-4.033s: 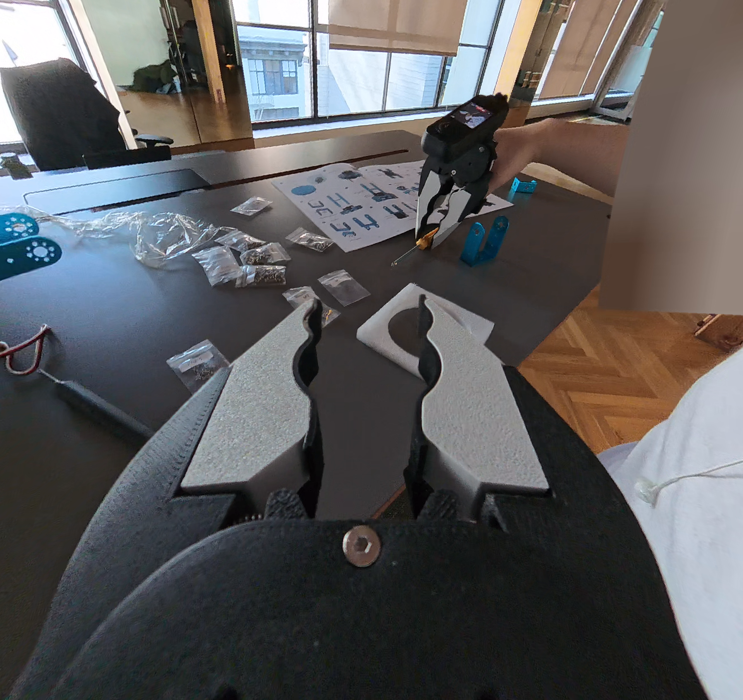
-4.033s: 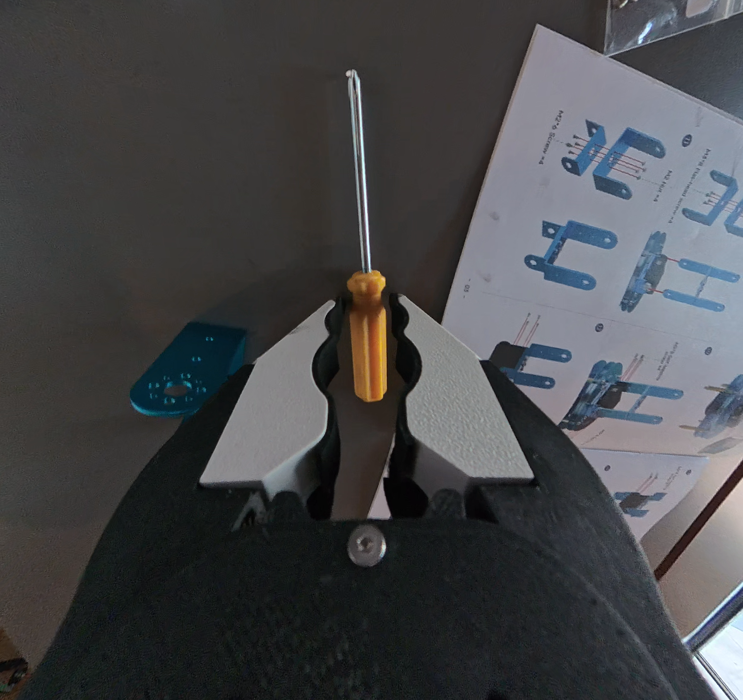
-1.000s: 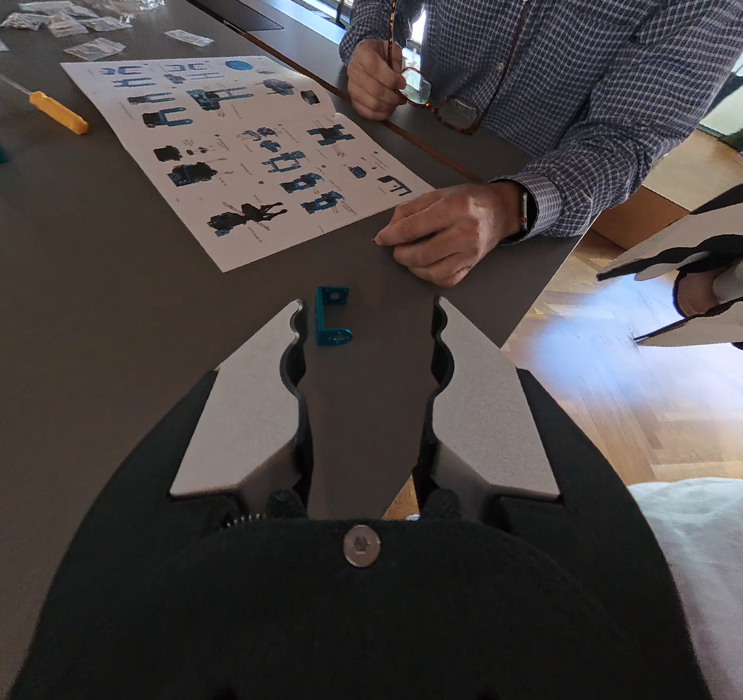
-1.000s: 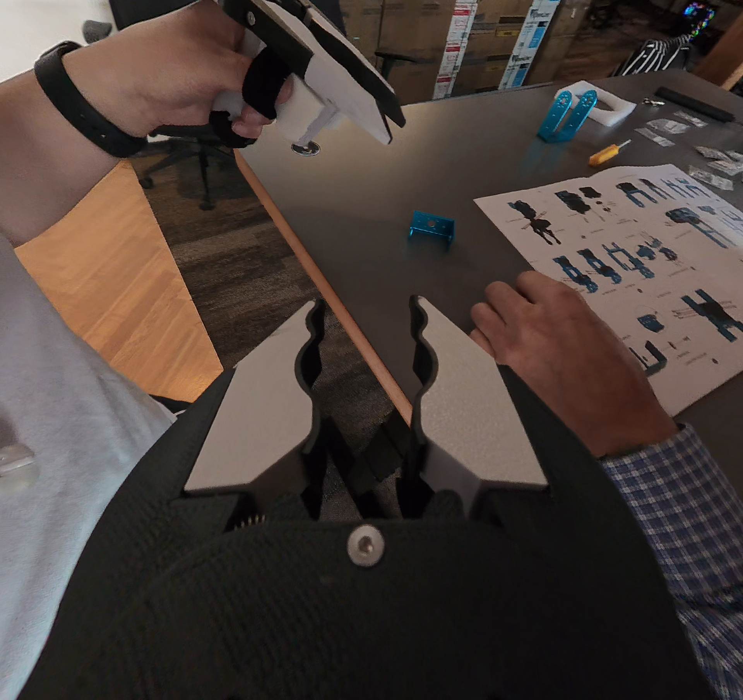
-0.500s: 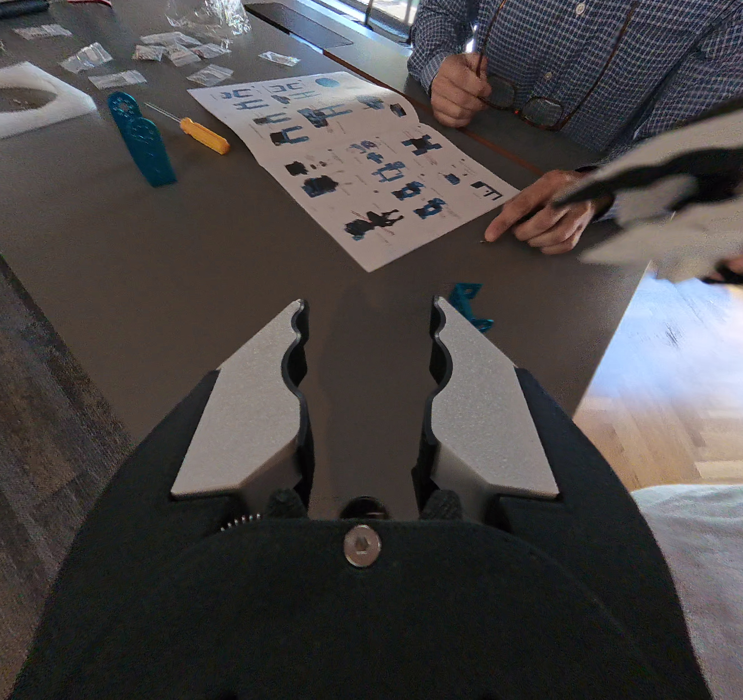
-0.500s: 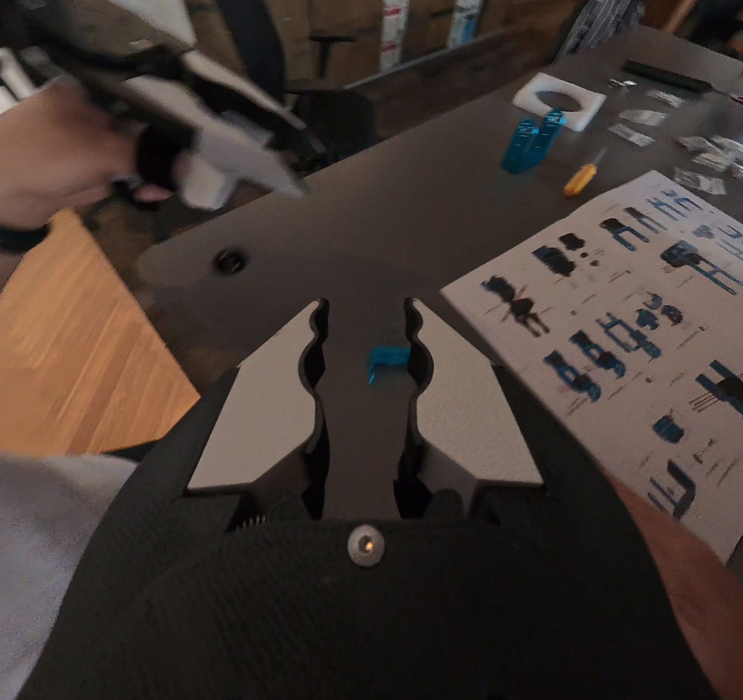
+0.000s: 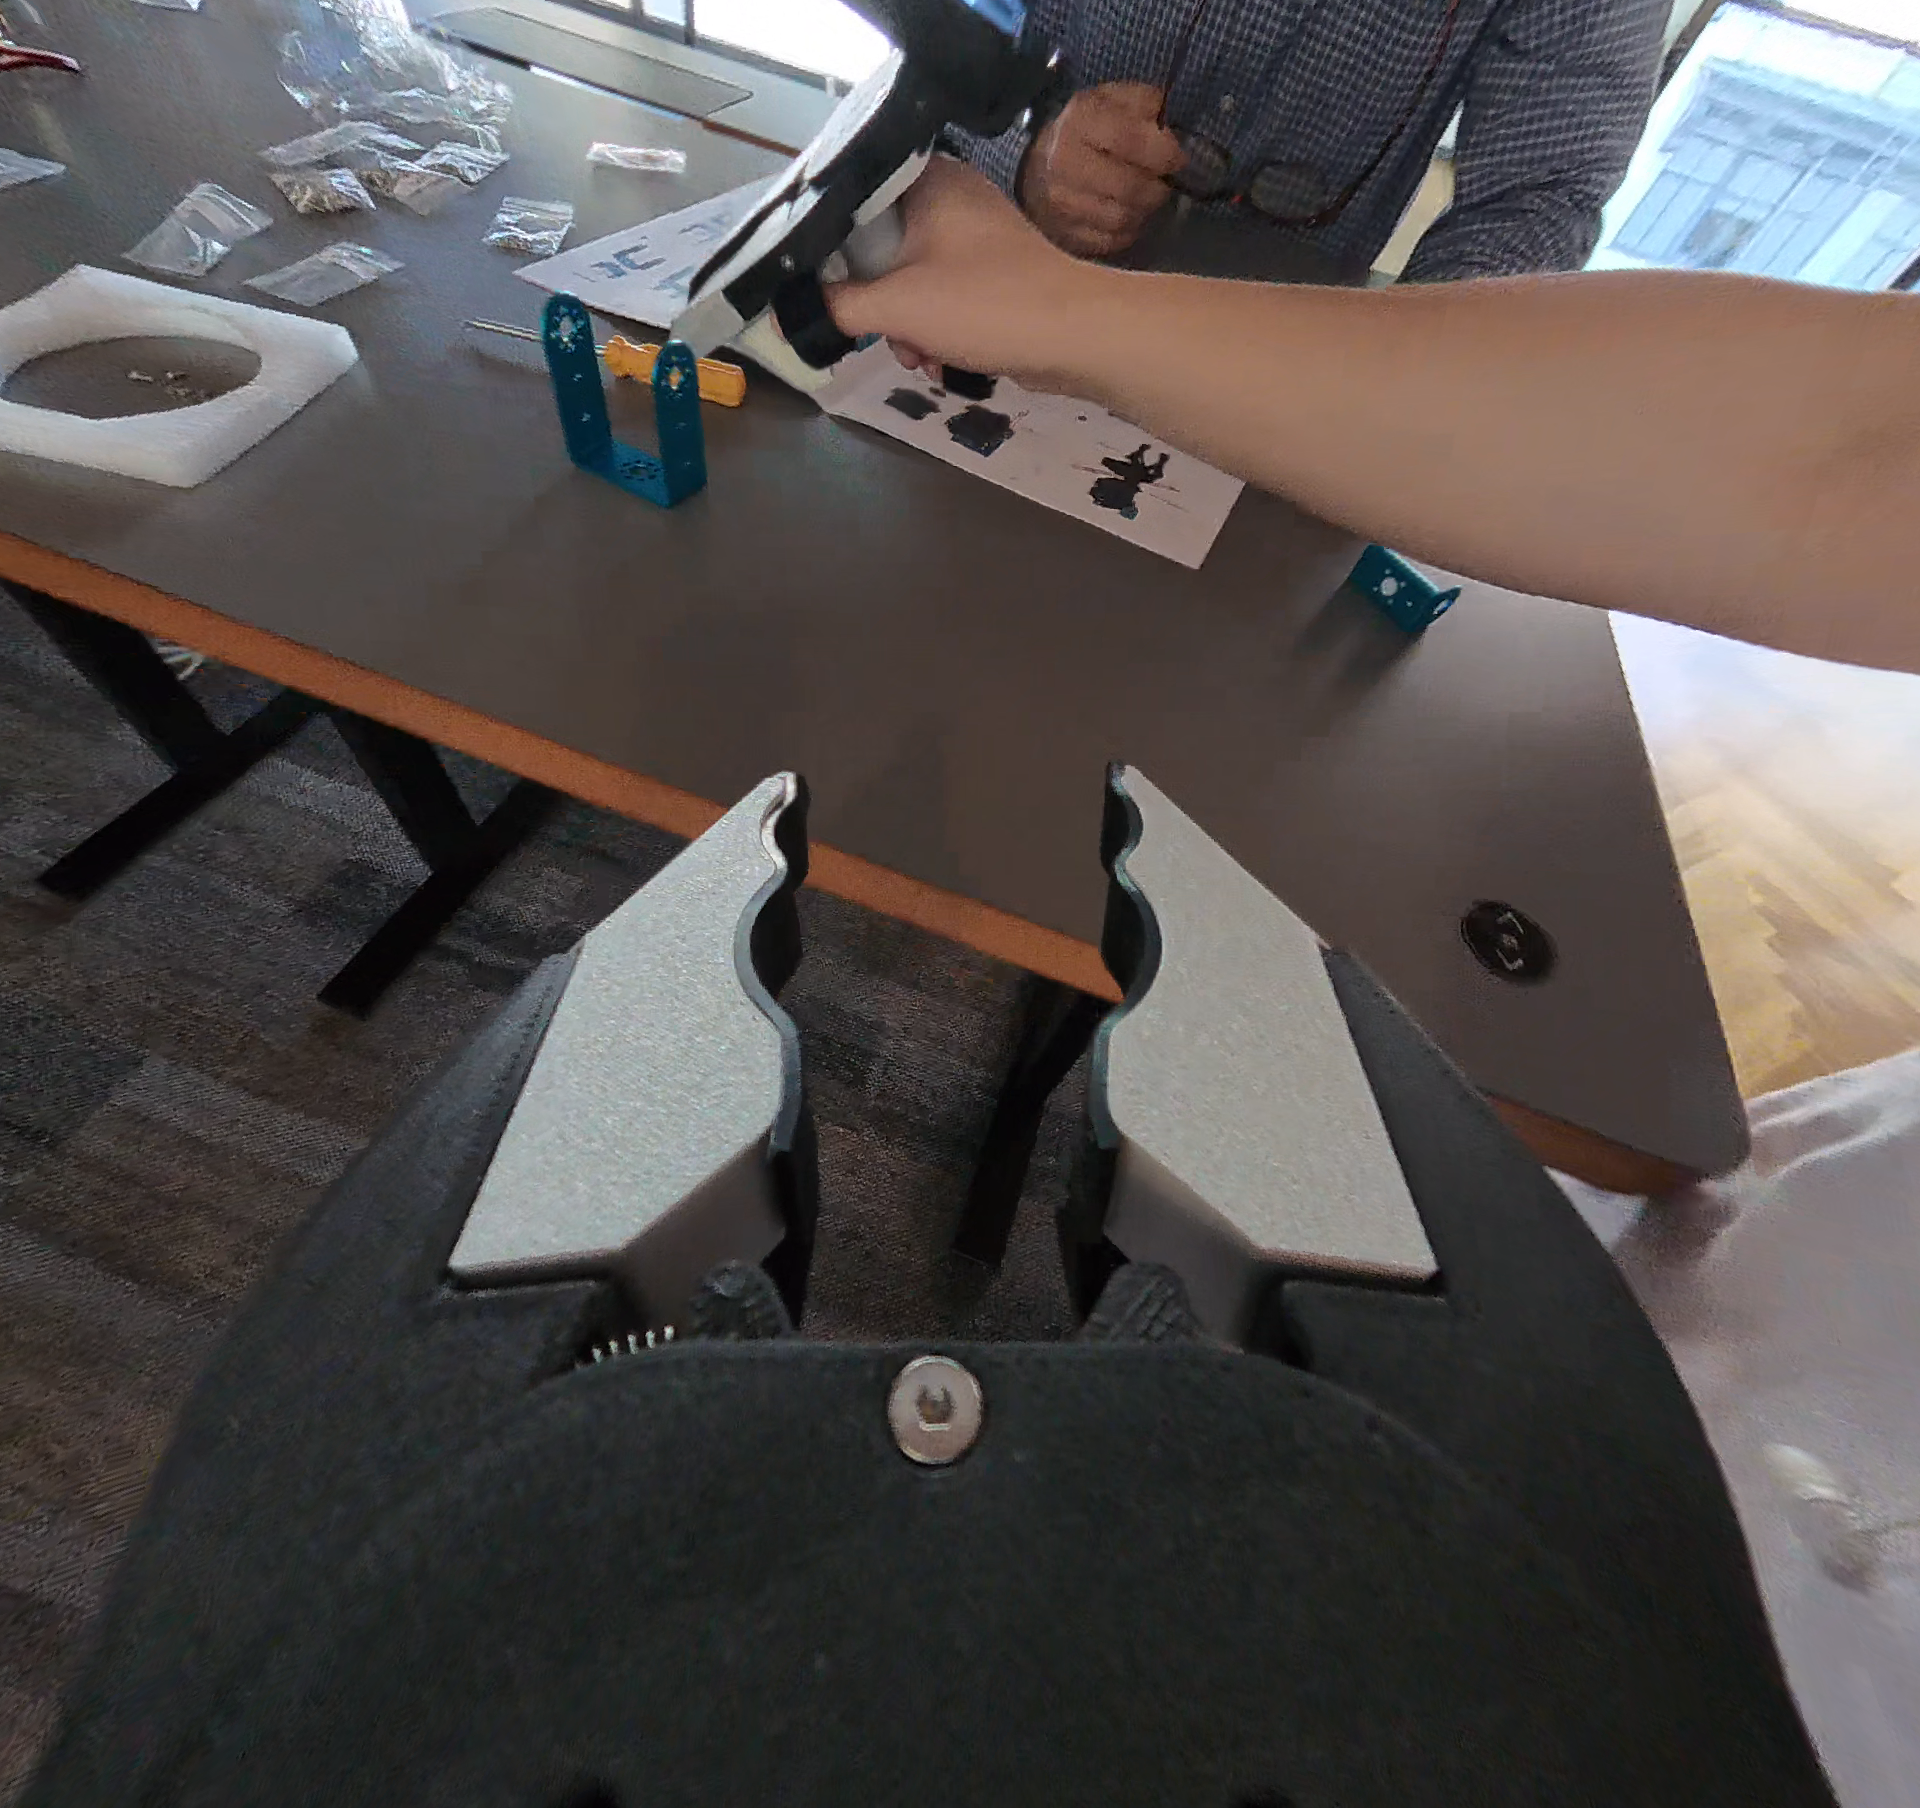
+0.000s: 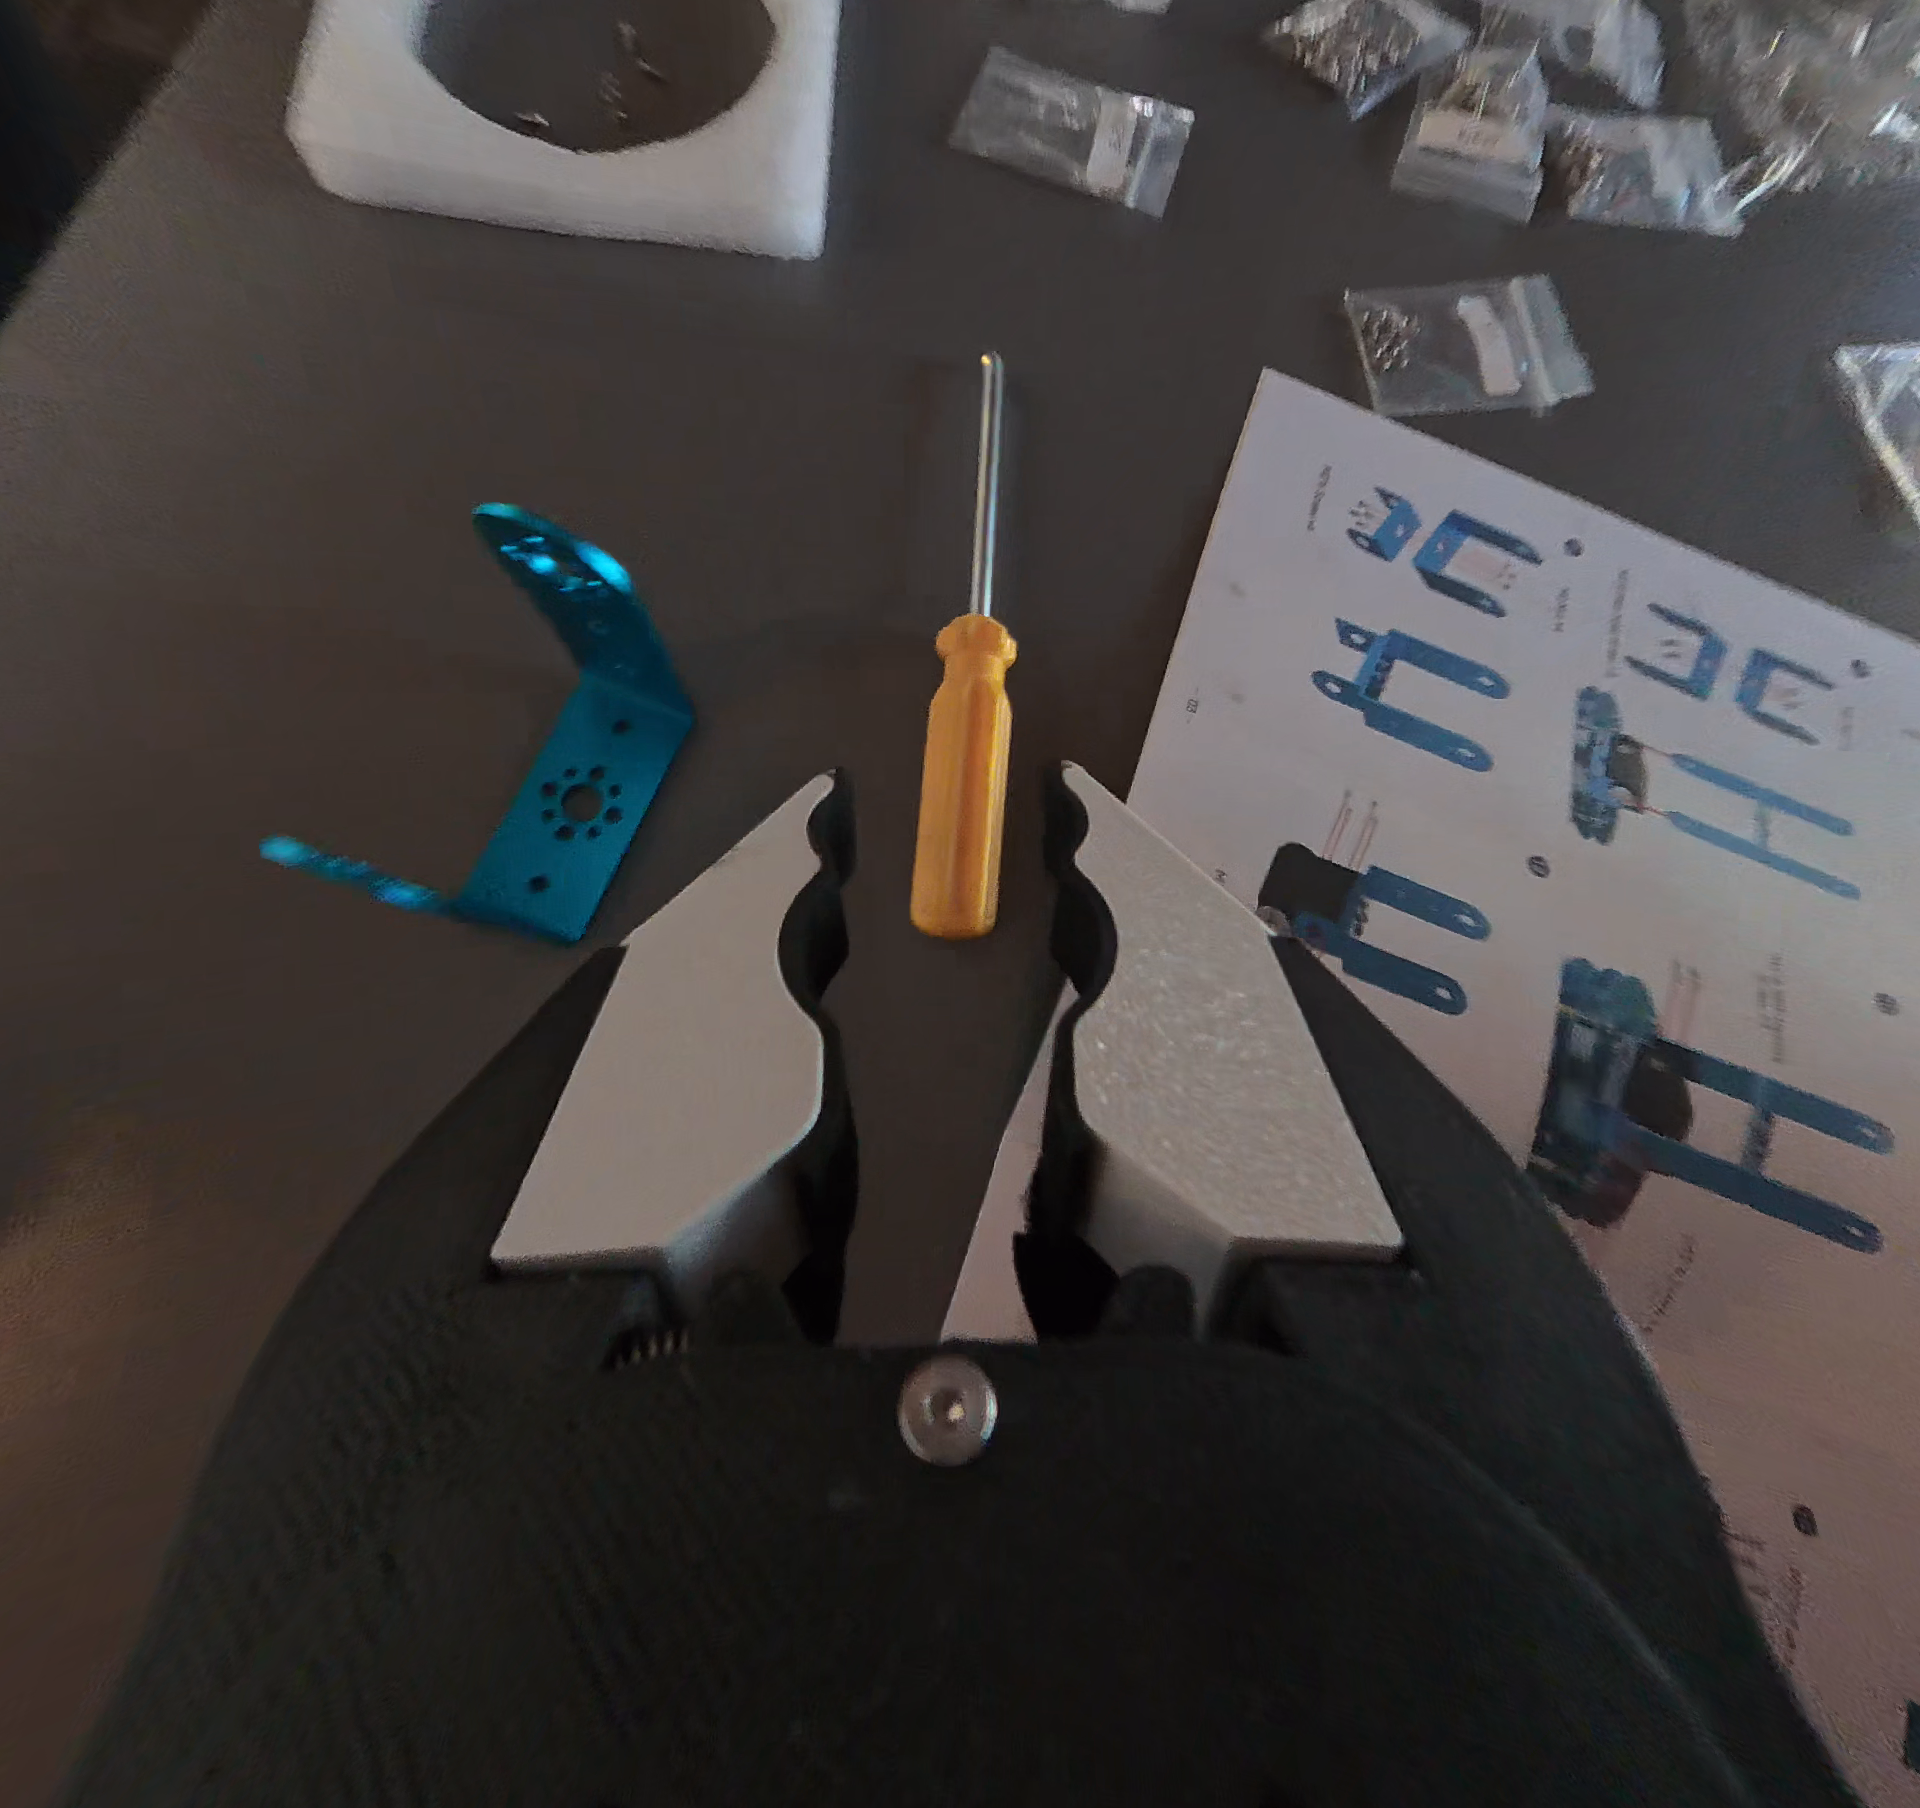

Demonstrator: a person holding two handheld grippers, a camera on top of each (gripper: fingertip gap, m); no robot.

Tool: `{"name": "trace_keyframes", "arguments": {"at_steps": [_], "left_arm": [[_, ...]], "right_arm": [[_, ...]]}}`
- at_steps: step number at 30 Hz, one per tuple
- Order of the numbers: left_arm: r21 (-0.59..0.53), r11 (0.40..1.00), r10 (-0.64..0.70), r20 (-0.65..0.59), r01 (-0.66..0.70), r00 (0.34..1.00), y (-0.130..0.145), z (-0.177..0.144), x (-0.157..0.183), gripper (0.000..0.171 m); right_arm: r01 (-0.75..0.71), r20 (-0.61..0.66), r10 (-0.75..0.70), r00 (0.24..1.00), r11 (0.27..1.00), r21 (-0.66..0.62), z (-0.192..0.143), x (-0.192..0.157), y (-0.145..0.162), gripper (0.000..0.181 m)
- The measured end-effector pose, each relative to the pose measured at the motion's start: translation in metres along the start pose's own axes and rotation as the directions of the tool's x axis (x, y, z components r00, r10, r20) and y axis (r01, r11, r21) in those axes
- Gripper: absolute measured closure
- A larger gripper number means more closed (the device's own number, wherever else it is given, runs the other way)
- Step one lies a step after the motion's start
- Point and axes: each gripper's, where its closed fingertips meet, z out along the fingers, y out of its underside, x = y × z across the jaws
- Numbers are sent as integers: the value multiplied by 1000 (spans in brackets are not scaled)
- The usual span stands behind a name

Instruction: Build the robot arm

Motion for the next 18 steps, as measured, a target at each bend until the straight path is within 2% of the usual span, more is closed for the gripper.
{"name": "trace_keyframes", "arguments": {"at_steps": [5,7,9,14,18], "left_arm": [[43,997,-68,-4,68,998,6,-28,-35,117],[53,994,-93,-2,93,996,7,-35,-47,117],[61,992,-113,-17,114,993,8,-38,-54,118],[63,992,-109,-45,112,993,7,-34,-67,118],[79,990,-109,-91,116,990,2,-23,-66,118]], "right_arm": [[-5,40,8,999,997,-81,25,0,6,146],[-2,43,7,999,995,-97,27,1,6,158],[-10,51,15,999,994,-111,28,1,5,163],[-38,32,40,999,997,-63,24,0,6,164],[-11,-17,12,1000,1000,8,7,1,4,164]]}}
